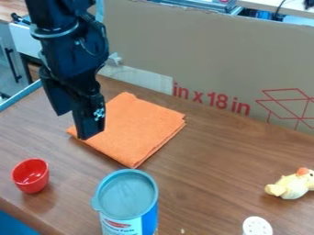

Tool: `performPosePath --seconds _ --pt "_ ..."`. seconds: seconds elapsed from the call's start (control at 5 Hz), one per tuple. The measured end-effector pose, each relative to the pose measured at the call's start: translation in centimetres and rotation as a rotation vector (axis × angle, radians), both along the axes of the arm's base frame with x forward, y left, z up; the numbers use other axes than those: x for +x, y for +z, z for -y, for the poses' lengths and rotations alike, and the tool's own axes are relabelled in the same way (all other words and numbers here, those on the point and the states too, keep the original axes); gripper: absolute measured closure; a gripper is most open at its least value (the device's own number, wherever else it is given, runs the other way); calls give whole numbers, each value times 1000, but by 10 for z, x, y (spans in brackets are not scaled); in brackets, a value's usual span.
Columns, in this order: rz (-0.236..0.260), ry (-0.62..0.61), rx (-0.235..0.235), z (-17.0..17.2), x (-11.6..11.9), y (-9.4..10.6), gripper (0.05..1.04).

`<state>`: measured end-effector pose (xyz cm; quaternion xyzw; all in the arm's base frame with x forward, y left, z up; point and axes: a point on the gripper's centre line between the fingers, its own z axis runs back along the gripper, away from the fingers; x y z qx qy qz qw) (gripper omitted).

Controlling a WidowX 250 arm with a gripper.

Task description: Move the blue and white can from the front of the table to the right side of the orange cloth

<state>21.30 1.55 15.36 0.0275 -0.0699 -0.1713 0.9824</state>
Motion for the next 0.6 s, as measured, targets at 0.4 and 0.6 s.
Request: performPosePath --seconds 0.4,0.6 --pt "13 27 -31 5 -16 -2 75" --pt "67 14 -50 10 -31 -1 75"
